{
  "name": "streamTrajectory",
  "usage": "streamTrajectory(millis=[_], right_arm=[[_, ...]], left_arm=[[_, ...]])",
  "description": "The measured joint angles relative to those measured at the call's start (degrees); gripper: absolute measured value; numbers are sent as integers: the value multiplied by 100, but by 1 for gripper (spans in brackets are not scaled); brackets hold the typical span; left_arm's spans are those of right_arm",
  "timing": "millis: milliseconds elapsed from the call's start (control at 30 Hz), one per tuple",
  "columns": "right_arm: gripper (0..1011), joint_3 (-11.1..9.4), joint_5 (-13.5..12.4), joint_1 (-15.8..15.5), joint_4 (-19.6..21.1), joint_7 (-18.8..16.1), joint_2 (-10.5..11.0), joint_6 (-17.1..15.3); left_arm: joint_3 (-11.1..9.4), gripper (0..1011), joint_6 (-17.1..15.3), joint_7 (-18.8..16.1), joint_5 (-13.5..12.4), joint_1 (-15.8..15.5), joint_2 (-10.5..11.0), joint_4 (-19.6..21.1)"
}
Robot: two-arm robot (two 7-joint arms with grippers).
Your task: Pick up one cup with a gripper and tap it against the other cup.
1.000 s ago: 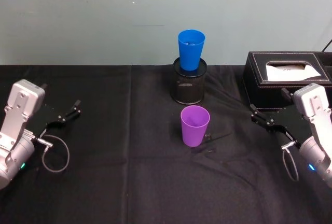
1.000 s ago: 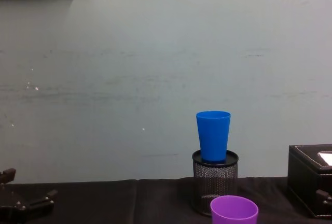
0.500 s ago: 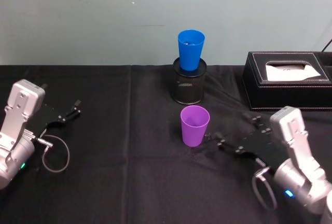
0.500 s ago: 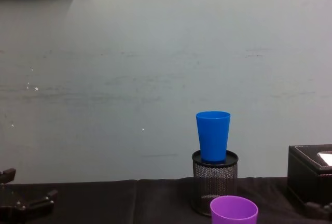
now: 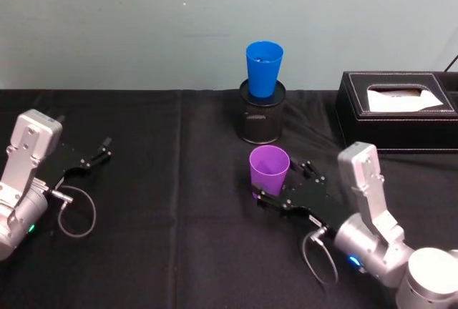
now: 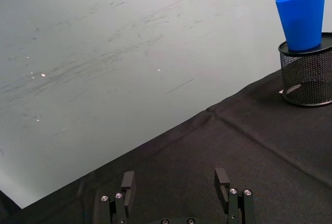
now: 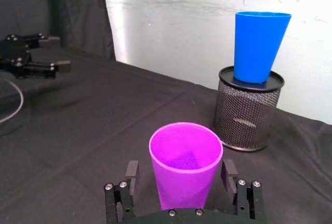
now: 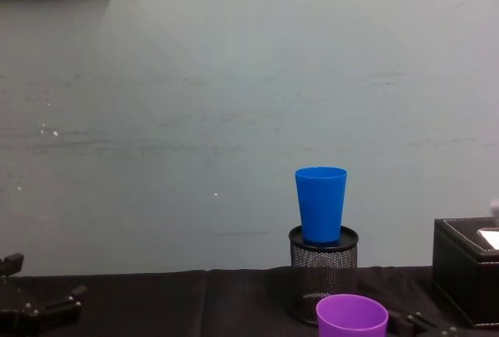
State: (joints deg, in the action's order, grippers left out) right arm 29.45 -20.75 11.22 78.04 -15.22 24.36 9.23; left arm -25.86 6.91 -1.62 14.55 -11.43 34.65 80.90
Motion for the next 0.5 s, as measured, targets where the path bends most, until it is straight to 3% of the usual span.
streamTrajectory(millis=[133, 500], right_arm=[[1002, -23, 37, 151, -271, -14, -227, 57], [1003, -135, 113, 329, -703, -56, -564, 137]], left_arm=[[0, 1000, 0, 0, 0, 0, 0, 0], [0, 1000, 0, 0, 0, 0, 0, 0]])
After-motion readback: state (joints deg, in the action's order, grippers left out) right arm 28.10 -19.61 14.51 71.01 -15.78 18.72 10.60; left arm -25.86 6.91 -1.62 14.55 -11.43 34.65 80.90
